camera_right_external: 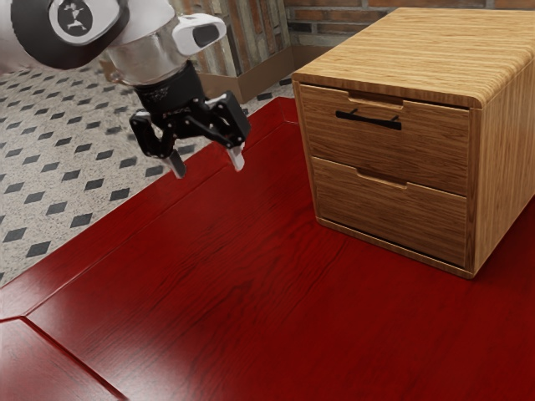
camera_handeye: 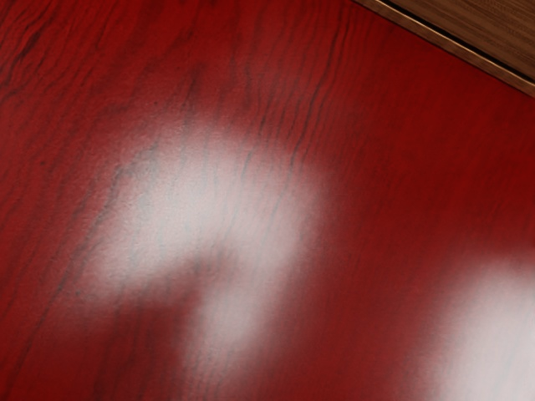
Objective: Pull the drawer handle with one arm to open the drawer
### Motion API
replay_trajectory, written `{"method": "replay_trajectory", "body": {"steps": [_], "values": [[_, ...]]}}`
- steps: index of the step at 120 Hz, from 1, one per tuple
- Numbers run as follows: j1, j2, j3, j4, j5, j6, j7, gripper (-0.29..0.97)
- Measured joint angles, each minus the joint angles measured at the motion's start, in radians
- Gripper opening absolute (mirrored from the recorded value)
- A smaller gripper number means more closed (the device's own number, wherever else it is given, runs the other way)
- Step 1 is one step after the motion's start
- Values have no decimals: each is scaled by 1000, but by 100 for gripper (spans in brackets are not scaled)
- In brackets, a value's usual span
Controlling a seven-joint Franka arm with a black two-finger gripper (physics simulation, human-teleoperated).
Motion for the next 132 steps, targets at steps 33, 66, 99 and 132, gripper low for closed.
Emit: {"method": "replay_trajectory", "body": {"steps": [33, 66, 99, 132], "values": [[30, 67, -46, 0, 37, 195, -419, 68], [-24, 89, -51, -11, -15, 383, -683, 68], [-15, 126, -35, -10, -71, 487, -867, 68], [-47, 143, -37, -8, -30, 519, -993, 68]]}}
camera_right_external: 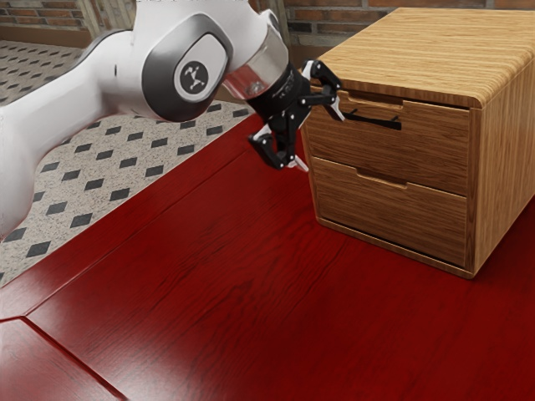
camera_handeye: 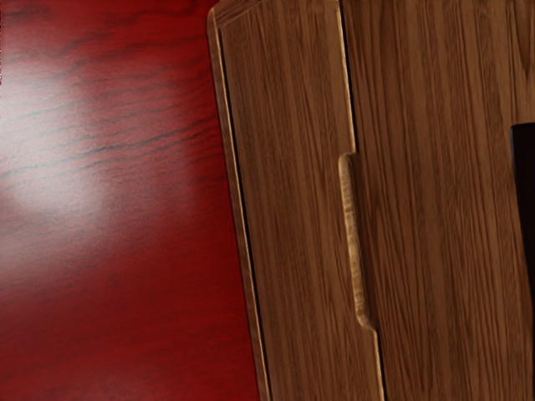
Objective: Pull the drawer handle with one arm to open the drawer
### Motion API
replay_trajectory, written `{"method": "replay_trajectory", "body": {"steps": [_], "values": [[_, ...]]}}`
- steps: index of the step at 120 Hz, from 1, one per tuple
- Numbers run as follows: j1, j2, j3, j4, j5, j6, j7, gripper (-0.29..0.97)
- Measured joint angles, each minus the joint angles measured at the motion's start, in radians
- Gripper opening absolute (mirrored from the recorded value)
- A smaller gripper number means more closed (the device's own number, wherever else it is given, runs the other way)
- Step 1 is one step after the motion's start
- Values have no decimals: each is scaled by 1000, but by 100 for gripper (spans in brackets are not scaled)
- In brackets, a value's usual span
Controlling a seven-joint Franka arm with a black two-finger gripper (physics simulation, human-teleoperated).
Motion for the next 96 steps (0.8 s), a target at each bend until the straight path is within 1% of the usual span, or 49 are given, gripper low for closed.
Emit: {"method": "replay_trajectory", "body": {"steps": [17, 39, 54, 78, 96], "values": [[4, 39, 0, 9, 3, 9, -46, 68], [-4, 44, -5, 12, 5, 37, -90, 68], [7, 45, -2, 16, 7, 50, -113, 68], [11, 115, -4, 127, 10, 59, -139, 68], [6, 143, -5, 146, 22, 61, -153, 68]]}}
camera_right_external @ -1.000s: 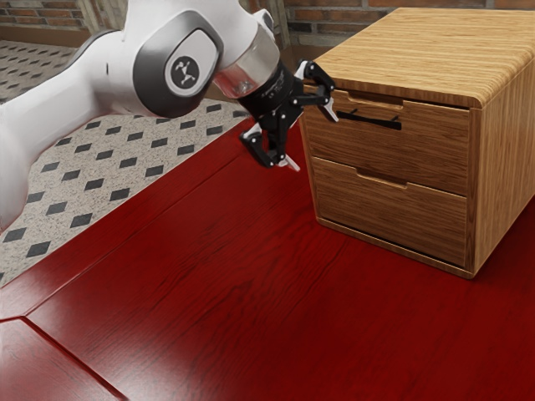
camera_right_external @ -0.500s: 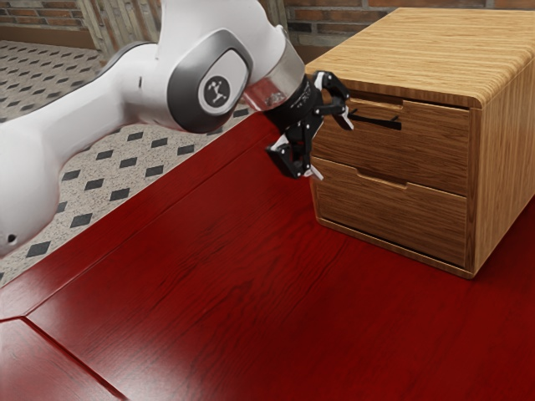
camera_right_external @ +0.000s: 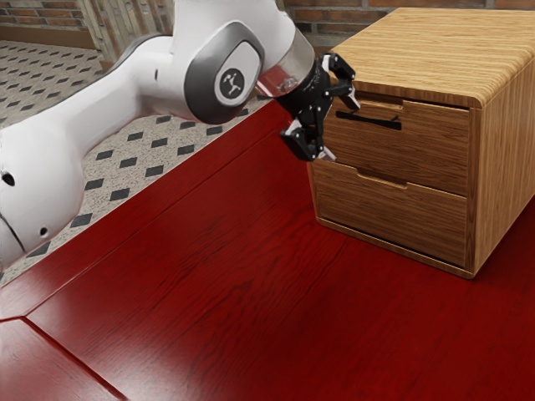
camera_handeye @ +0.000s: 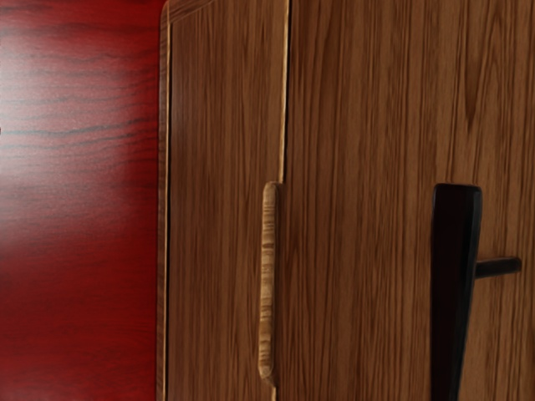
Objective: Pull the drawer handle with one arm to open the drawer
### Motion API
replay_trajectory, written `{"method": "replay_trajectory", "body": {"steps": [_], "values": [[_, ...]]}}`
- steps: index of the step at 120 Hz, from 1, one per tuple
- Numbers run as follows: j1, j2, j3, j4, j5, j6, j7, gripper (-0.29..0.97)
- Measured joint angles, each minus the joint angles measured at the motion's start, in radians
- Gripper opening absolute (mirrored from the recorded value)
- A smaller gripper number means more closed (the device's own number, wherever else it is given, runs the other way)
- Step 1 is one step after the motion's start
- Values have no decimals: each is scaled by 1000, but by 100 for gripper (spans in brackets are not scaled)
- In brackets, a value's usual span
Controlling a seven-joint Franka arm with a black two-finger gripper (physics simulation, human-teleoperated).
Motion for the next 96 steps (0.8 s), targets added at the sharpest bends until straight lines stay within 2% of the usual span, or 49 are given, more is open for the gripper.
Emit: {"method": "replay_trajectory", "body": {"steps": [41, 96], "values": [[2, 57, 0, 78, 6, -3, -22, 68], [5, 91, 2, 82, 7, -7, -37, 68]]}}
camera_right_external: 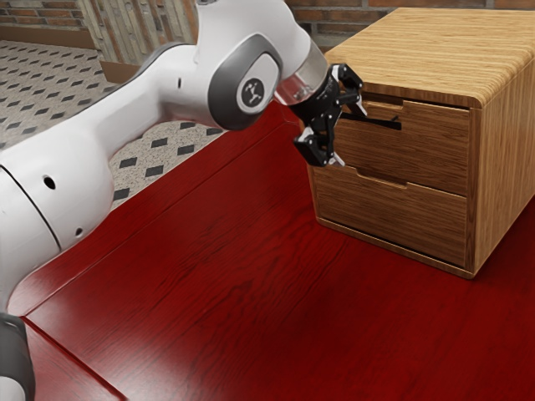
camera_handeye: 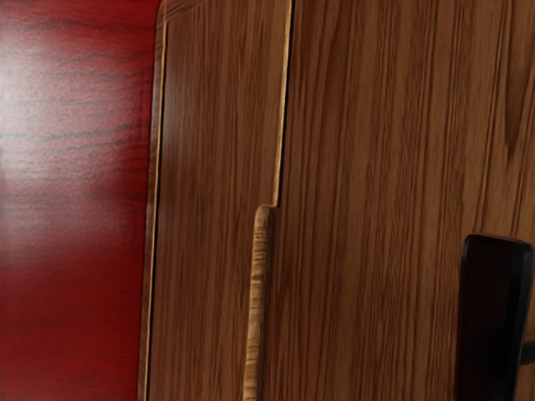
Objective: Pull the drawer handle with one arm to open the drawer
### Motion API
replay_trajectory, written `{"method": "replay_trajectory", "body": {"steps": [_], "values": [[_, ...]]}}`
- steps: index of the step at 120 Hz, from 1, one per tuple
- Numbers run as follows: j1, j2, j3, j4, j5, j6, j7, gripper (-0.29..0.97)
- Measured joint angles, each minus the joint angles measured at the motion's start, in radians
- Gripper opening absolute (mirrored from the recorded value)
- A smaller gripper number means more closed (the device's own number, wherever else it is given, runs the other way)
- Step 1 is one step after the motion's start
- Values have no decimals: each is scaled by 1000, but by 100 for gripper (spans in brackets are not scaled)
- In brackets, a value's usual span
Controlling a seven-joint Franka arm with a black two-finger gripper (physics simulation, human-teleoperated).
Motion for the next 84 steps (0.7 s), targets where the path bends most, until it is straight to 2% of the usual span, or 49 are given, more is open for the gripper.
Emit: {"method": "replay_trajectory", "body": {"steps": [50, 84], "values": [[-10, -1, 0, -8, 0, 8, -7, 67], [-12, -7, 0, -10, -9, -12, -14, 42]]}}
